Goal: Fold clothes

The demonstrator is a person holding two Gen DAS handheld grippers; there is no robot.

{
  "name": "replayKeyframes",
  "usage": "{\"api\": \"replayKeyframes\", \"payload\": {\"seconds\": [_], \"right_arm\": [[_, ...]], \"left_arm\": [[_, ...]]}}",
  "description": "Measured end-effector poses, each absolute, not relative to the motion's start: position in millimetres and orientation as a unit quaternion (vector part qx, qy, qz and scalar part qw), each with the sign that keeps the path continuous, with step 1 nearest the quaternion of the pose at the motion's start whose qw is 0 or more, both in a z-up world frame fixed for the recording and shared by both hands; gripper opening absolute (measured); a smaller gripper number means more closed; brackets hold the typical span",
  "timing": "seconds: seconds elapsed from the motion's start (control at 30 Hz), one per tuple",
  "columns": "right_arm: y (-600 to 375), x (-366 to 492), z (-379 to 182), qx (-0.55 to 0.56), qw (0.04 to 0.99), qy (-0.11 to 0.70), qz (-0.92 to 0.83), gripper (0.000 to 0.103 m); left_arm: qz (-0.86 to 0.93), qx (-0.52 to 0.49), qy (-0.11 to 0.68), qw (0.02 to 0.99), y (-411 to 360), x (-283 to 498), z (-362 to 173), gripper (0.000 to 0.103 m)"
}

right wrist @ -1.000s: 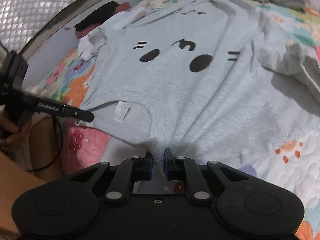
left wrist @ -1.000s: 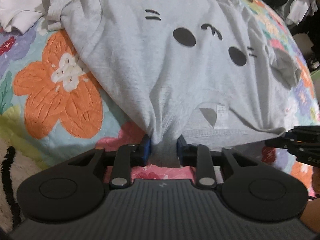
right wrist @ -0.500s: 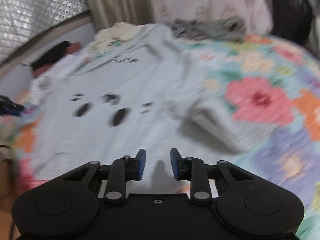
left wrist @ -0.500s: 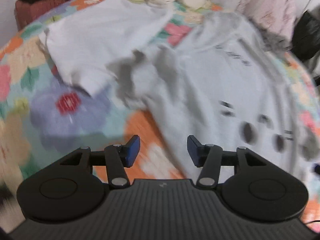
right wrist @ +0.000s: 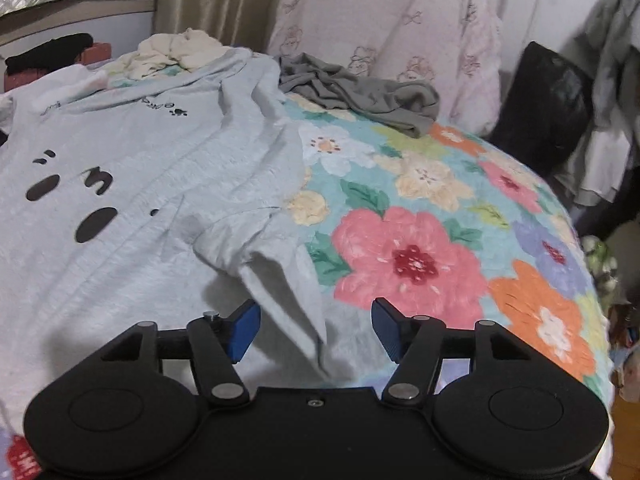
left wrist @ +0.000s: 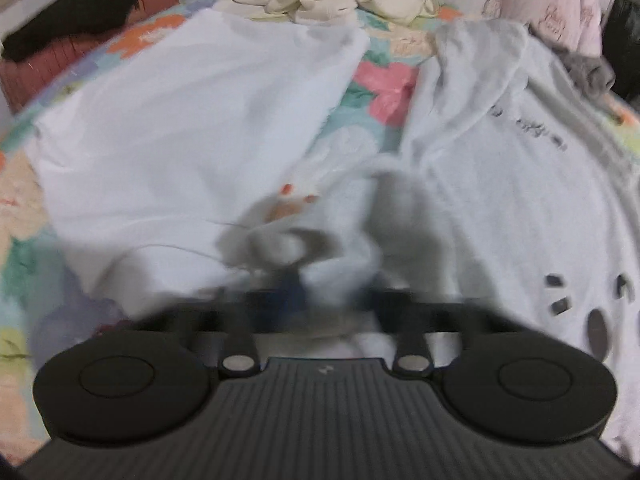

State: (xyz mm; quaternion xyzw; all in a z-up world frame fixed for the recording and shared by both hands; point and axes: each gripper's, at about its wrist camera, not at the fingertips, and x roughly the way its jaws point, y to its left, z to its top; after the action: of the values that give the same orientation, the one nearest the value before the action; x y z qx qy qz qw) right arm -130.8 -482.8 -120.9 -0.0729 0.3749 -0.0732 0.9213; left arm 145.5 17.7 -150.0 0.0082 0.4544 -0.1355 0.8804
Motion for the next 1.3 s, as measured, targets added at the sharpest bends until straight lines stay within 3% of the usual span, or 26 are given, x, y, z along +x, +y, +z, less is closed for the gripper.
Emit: {"api": "replayKeyframes", "payload": {"seconds": [0.03, 0.07, 0.2, 0.3, 0.5, 0.7, 0.73, 0.77, 0.83, 1.03, 1.3], "right_arm": [[-489.4, -123.9, -122.7, -0.060, 0.920, 0.381, -0.069, 0.016], [-498.4, -121.2, -118.1, -0.037, 0.922, 0.378, -0.075, 0.003], [-537.2, -120.1, -90.0, 0.053, 0.928, 0.350, -0.115, 0.003], [-566.1, -118.8, -83.1, 0.099, 0.919, 0.354, -0.143, 0.002], [-582.2, -105.4, -106.1, 0.104, 0.897, 0.389, -0.185, 0.002], [-578.8, -104.9, -102.7, 0.099, 0.913, 0.345, -0.194, 0.002], [-580.4, -104.4, -102.5, 0.102, 0.914, 0.341, -0.195, 0.003], [-581.9, -103.9, -102.4, 0.104, 0.915, 0.337, -0.196, 0.008], [-587.2, -106.0, -103.9, 0.116, 0.910, 0.335, -0.215, 0.026], [-589.4, -136.6, -109.5, 0.170, 0.896, 0.347, -0.217, 0.036], [-575.7, -173.0, -154.5, 0.281, 0.877, 0.352, -0.167, 0.045]], "left_arm": [[-0.124, 0.015, 0.444, 0.887, 16.9, 142.1, -145.1, 0.005], [-0.107, 0.025, 0.427, 0.897, 17.8, 137.2, -138.6, 0.004], [-0.035, 0.047, 0.360, 0.931, 32.9, 120.6, -113.3, 0.004], [-0.014, -0.001, 0.382, 0.924, 49.4, 127.8, -116.3, 0.004], [0.025, 0.040, 0.419, 0.907, 43.2, 133.8, -134.1, 0.006], [0.057, 0.028, 0.403, 0.913, 52.5, 123.2, -127.4, 0.016], [0.063, 0.034, 0.403, 0.913, 51.7, 122.2, -127.1, 0.022], [0.070, 0.042, 0.402, 0.912, 50.9, 121.4, -126.6, 0.036], [0.089, 0.049, 0.400, 0.911, 51.6, 119.6, -124.6, 0.050], [0.043, -0.003, 0.392, 0.919, 44.7, 92.3, -105.2, 0.050], [-0.122, 0.005, 0.408, 0.905, -53.9, 43.6, -110.5, 0.056]]}}
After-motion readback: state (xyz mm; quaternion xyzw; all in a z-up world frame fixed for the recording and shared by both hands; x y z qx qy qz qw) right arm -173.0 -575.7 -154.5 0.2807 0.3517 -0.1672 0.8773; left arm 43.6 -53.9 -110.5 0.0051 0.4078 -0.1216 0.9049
